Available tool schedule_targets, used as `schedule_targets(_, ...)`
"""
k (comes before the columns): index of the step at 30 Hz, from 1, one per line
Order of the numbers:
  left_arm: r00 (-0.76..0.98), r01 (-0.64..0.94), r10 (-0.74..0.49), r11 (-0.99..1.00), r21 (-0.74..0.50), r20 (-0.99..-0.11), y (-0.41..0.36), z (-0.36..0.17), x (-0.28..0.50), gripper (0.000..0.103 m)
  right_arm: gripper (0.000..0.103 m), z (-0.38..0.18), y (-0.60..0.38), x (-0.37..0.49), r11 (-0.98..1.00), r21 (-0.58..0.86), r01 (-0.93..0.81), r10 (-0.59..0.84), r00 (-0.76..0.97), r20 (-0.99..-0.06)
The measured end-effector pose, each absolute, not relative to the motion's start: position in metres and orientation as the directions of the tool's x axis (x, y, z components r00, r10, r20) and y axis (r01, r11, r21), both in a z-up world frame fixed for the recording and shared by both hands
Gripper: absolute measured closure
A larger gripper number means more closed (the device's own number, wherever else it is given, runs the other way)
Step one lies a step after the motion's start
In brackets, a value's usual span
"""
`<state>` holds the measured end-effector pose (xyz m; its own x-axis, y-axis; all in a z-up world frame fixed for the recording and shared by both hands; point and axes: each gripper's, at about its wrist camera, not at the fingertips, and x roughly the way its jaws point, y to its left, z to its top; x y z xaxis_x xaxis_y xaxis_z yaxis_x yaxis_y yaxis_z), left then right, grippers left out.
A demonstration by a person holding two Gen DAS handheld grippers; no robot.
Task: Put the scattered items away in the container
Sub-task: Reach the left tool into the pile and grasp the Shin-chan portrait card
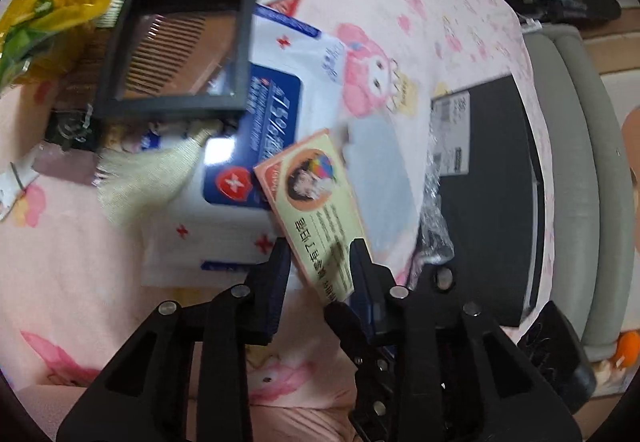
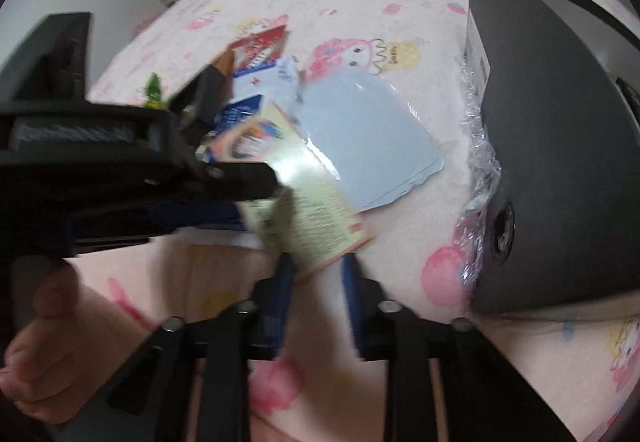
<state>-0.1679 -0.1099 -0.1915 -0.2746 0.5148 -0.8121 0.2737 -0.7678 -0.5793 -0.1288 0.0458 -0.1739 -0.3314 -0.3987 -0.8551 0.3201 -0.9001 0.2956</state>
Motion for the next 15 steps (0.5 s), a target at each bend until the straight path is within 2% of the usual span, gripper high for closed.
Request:
schedule_targets(1, -0.276, 0.259, 0.513, -0.775, -0.577, -0.813, -0.107, -0.189, -0.166, 0.084, 0.089, -0.169, 0.045, -0.124, -0.896, 0.296, 0.332, -0.406, -0.339, -0.849)
schedule_targets(4, -0.305, 0.217, 0.487, -0.801, -0.558, -0.818, -0.101, -0.177, -0.158, 0.087, 0.09, -0.156, 0.041, -0.109, -0.891, 0.271, 0.363, -0.406, -0.371, -0.835)
schedule_targets(9, -0.358, 0.157, 0.44, -0.841, -0.518, -0.824, -0.092, -0.157, -0.146, 0.087, 0.089, -0.151, 0.046, -0.097, -0.916, 0.202, 0.346, -0.338, -0.395, -0.854)
schedule_targets(12, -0.372, 0.178, 0.388, -0.862, -0.475, -0.843, -0.095, -0.154, -0.144, 0.083, 0.086, -0.156, 0.064, -0.101, -0.94, 0.172, 0.295, -0.281, -0.384, -0.88)
schedule_targets(15, -0.362, 0.205, 0.388, -0.854, -0.478, -0.848, -0.101, -0.157, -0.147, 0.08, 0.085, -0.164, 0.076, -0.108, -0.953, 0.165, 0.252, -0.255, -0.382, -0.888)
